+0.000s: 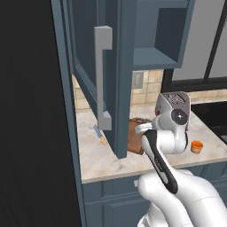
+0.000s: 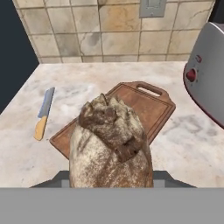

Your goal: Pick the bread, place it on the cutting board, pick the jam, place it on the counter, and close the cabinet.

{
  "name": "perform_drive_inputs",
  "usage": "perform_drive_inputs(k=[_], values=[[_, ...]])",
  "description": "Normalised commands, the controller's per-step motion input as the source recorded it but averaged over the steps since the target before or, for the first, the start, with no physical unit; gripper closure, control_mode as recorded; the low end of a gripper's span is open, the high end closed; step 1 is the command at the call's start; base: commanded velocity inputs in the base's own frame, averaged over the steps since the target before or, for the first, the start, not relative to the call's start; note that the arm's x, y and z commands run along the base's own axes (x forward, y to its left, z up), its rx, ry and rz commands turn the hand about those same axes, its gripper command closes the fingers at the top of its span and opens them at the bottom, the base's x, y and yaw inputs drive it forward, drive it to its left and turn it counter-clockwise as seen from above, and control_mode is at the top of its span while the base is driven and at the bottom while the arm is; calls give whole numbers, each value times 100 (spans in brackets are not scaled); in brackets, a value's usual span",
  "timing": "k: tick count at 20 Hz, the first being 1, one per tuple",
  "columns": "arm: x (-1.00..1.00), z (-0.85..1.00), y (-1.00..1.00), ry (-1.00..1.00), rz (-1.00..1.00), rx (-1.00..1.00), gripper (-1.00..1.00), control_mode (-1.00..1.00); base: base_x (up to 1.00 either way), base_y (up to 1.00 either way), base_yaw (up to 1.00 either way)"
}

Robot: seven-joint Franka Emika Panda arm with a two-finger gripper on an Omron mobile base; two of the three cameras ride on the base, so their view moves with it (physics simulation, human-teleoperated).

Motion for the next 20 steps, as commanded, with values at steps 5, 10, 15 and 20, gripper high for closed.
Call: perform_drive_inputs(k=[5,10,15,20], values=[[0,-18,0,0,0,0,100,-100,0,0,0],[0,-22,0,0,0,0,100,-100,0,0,0],[3,-27,0,-1,0,0,100,-100,0,0,0],[7,-28,0,-2,0,0,100,-100,0,0,0]])
